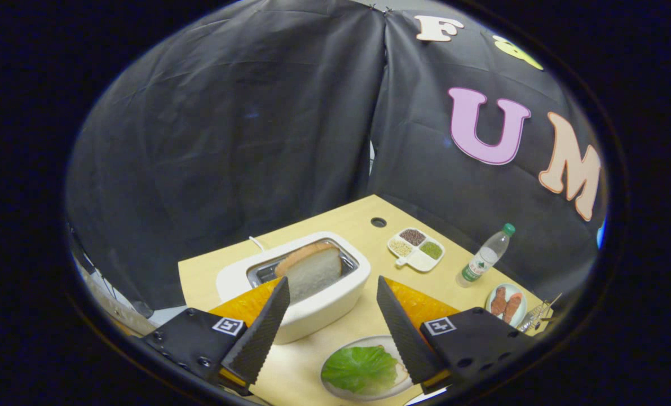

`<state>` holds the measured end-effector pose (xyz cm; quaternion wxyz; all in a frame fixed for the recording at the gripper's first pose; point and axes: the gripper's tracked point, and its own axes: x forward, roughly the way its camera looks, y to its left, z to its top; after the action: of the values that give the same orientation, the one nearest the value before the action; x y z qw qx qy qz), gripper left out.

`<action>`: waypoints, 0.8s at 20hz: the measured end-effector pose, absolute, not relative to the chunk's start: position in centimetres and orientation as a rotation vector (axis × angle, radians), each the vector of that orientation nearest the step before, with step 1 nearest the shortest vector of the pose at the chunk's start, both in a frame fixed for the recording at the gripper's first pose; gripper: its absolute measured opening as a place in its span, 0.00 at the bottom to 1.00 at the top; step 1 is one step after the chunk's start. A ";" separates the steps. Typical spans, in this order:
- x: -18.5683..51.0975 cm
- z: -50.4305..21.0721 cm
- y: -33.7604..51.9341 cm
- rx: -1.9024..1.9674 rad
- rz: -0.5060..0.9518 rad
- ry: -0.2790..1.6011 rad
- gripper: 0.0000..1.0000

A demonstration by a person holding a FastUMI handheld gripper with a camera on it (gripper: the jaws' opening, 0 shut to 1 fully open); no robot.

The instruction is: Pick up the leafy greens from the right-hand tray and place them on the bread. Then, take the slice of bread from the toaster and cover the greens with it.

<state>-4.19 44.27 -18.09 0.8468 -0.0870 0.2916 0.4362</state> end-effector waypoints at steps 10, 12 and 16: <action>-3.1 -20.8 49.8 -0.222 0.873 0.674 0.99; -2.5 -21.6 50.0 -0.238 0.845 0.692 0.99; -2.3 -23.3 50.0 -0.214 0.807 0.771 1.00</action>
<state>-2.29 50.01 -23.35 0.8427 -0.1015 0.3653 0.3822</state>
